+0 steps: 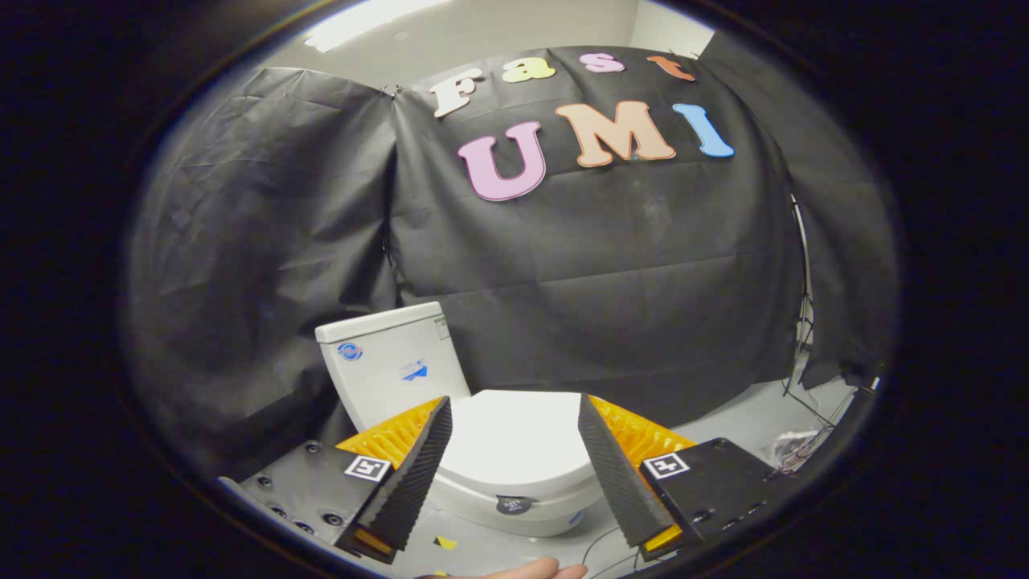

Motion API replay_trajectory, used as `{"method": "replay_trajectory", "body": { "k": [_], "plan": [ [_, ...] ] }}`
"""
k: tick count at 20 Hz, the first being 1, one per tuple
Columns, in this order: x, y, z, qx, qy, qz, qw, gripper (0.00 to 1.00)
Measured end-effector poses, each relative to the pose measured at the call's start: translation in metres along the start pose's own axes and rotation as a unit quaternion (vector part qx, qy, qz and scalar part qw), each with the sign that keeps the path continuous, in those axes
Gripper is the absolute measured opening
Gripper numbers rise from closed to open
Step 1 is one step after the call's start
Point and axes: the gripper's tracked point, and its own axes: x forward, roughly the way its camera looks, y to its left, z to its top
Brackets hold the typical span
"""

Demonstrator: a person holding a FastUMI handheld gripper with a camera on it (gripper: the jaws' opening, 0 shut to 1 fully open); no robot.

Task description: Open the toilet lid.

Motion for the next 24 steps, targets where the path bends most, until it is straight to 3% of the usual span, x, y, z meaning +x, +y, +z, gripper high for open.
{"method": "replay_trajectory", "body": {
  "k": [5,15,20,24],
  "plan": [
    [0.030,0.010,-0.052,0.068,0.043,0.006,0.997,0.98],
    [0.041,-0.010,-0.138,0.204,0.091,-0.061,0.973,0.97],
    [0.032,-0.030,-0.179,0.336,0.107,-0.117,0.928,0.97],
    [0.024,-0.033,-0.207,0.431,0.119,-0.132,0.885,0.95]
  ]
}}
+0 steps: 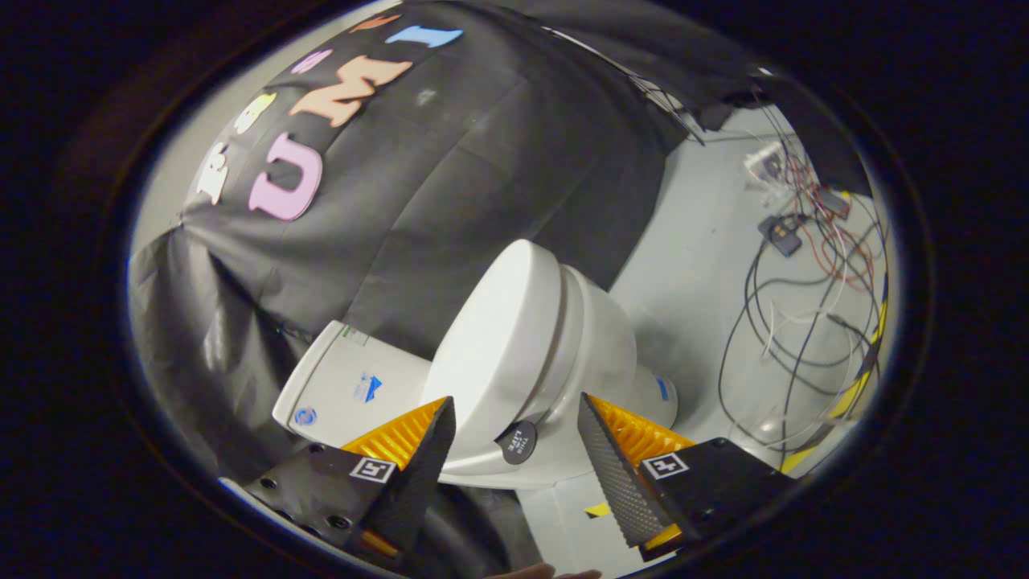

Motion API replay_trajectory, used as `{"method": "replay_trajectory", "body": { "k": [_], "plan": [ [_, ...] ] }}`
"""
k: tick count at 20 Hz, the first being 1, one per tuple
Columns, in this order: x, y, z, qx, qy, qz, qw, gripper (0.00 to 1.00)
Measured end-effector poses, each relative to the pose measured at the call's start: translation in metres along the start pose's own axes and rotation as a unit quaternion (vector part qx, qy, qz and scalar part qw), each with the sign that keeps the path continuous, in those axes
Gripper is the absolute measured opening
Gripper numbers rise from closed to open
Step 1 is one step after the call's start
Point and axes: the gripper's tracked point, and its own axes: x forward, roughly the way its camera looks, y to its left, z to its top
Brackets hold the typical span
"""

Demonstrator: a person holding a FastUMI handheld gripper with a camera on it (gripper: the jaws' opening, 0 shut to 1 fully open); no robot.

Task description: Open the toilet lid.

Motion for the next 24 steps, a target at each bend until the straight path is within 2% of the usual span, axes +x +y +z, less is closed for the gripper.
{"method": "replay_trajectory", "body": {
  "k": [3,5,7,8,9,12,14,17,18,20,24],
  "plan": [
    [0.016,-0.005,-0.022,0.043,0.033,-0.009,0.998,0.95],
    [0.022,0.001,-0.028,0.075,0.039,0.006,0.996,0.86],
    [0.030,0.003,-0.033,0.096,0.041,0.015,0.994,0.86],
    [0.037,-0.004,-0.042,0.090,0.052,-0.004,0.995,0.86],
    [0.038,-0.017,-0.053,0.078,0.076,-0.036,0.993,0.76],
    [0.047,-0.001,-0.045,0.106,0.060,0.005,0.993,0.46],
    [0.048,0.000,-0.053,0.102,0.079,-0.010,0.992,0.17],
    [0.042,-0.002,-0.045,0.108,0.045,-0.034,0.993,0.18],
    [0.062,-0.010,-0.059,0.112,0.053,-0.029,0.992,0.07],
    [0.053,-0.010,-0.052,0.157,0.046,-0.029,0.986,0.07],
    [0.043,0.018,-0.052,0.147,0.053,-0.032,0.987,0.04]
  ]
}}
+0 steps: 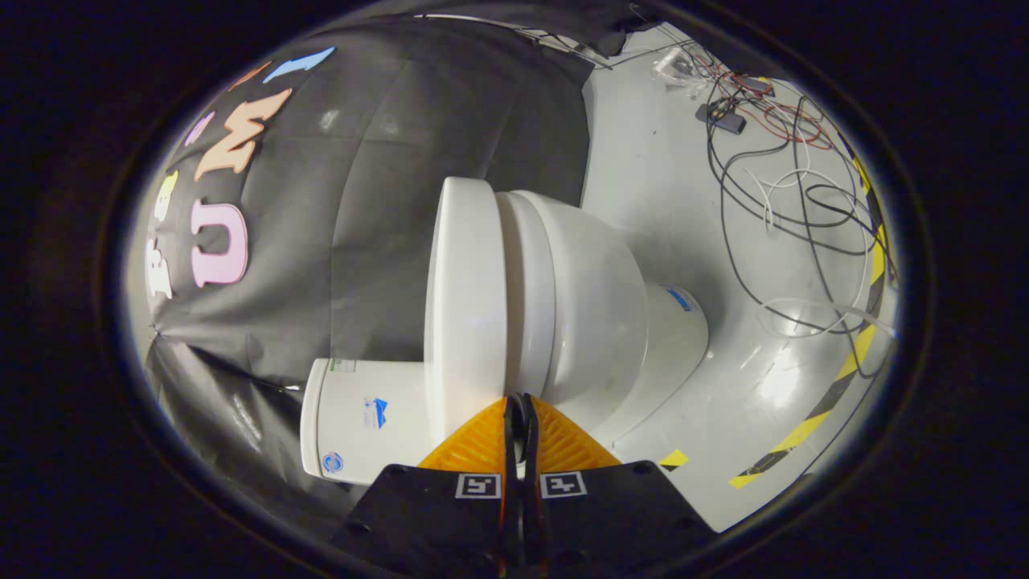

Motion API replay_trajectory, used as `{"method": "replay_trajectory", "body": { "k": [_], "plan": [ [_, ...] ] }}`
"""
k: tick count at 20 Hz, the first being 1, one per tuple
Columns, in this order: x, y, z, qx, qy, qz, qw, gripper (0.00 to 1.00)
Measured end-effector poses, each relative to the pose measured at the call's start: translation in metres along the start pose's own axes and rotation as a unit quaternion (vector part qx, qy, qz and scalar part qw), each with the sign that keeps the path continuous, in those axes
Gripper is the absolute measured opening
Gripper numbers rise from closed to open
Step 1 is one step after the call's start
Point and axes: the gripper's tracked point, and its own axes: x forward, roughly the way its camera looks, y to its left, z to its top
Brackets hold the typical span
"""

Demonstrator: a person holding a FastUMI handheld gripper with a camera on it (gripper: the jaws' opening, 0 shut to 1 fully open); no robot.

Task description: Open the toilet lid.

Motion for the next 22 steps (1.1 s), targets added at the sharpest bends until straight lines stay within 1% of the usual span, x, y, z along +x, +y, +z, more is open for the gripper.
{"method": "replay_trajectory", "body": {
  "k": [4,6,9,11,15,17,19,22],
  "plan": [
    [-0.013,0.028,0.002,-0.047,0.006,0.004,0.999,0.01],
    [-0.020,0.041,0.005,-0.041,0.002,0.006,0.999,0.01],
    [-0.026,0.052,0.004,-0.052,-0.001,-0.010,0.999,0.01],
    [-0.031,0.070,0.004,-0.049,-0.002,-0.006,0.999,0.02],
    [-0.039,0.104,0.000,-0.082,-0.002,-0.003,0.997,0.01],
    [-0.044,0.125,-0.004,-0.091,-0.009,0.004,0.996,0.02],
    [-0.048,0.144,-0.011,-0.102,-0.012,0.009,0.995,0.04],
    [-0.050,0.166,-0.018,-0.125,-0.016,0.005,0.992,0.07]
  ]
}}
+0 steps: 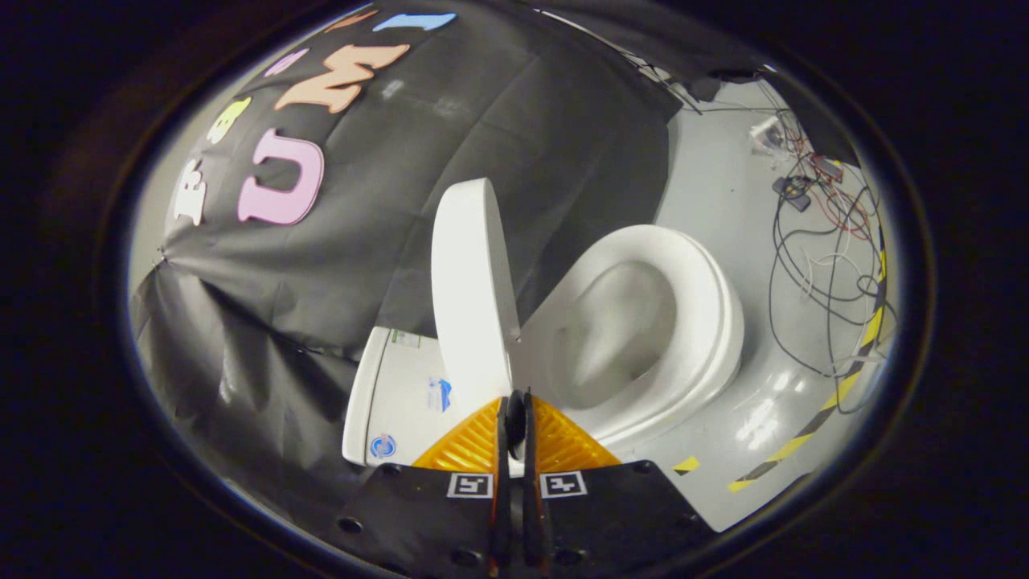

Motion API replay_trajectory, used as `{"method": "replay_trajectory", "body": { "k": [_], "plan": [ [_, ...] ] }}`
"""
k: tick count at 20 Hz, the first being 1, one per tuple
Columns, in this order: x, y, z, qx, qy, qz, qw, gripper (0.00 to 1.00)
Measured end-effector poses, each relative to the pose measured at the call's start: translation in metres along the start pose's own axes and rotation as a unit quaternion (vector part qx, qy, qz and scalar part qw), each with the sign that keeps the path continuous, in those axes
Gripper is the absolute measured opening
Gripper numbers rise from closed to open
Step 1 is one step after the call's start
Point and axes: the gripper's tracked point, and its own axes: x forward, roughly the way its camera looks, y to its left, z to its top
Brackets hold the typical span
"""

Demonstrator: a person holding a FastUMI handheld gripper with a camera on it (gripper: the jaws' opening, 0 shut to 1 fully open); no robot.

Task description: Open the toilet lid.

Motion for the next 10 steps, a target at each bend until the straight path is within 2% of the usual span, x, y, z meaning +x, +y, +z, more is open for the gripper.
{"method": "replay_trajectory", "body": {
  "k": [10],
  "plan": [
    [0.000,0.023,0.002,-0.039,-0.033,-0.025,0.998,0.07]
  ]
}}
